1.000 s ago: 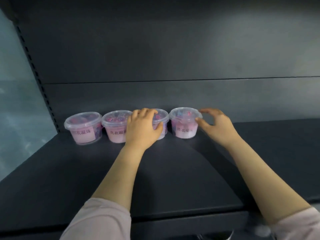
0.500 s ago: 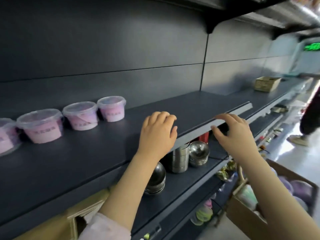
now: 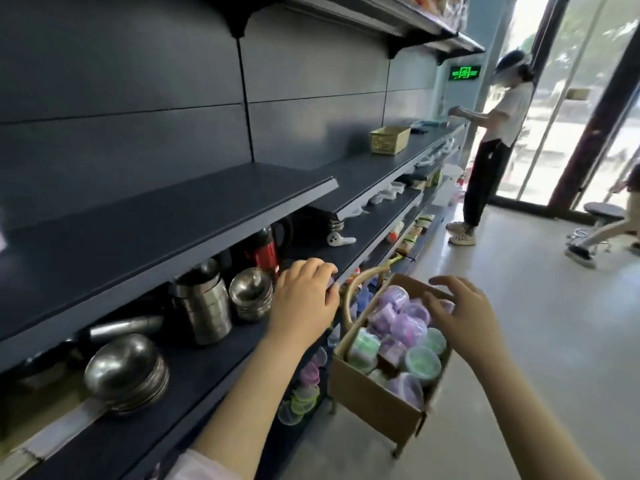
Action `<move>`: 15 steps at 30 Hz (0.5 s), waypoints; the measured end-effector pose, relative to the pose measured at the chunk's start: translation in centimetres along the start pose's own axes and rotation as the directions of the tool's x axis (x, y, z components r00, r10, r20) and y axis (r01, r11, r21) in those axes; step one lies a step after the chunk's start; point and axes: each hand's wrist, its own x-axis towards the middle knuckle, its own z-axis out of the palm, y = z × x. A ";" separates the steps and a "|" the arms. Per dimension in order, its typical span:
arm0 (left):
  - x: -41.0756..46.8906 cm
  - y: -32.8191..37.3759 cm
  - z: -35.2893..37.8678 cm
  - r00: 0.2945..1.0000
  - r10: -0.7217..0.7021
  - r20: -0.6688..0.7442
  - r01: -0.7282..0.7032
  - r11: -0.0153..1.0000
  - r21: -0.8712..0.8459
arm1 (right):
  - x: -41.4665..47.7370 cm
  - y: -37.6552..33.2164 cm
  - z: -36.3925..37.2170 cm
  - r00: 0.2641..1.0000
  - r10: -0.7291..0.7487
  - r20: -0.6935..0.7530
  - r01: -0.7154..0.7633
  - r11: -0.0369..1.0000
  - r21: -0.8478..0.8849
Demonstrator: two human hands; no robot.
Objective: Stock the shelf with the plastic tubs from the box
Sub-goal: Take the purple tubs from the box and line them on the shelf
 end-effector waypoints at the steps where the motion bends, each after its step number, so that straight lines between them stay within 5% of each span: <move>1: 0.0 1.3 1.8 1.000 -0.012 0.025 0.012 1.000 -0.007 | -0.1 2.3 -0.2 0.999 0.027 0.018 -0.027 1.000 -0.001; 8: -2.0 6.9 13.9 0.948 -0.104 0.301 0.126 0.990 -0.057 | -1.9 17.1 1.7 0.946 0.246 0.212 -0.260 0.965 0.038; 15: -2.1 5.8 23.7 0.787 -0.257 0.562 0.373 0.922 -0.101 | -0.2 25.0 7.0 0.867 0.405 0.291 -0.442 0.894 0.073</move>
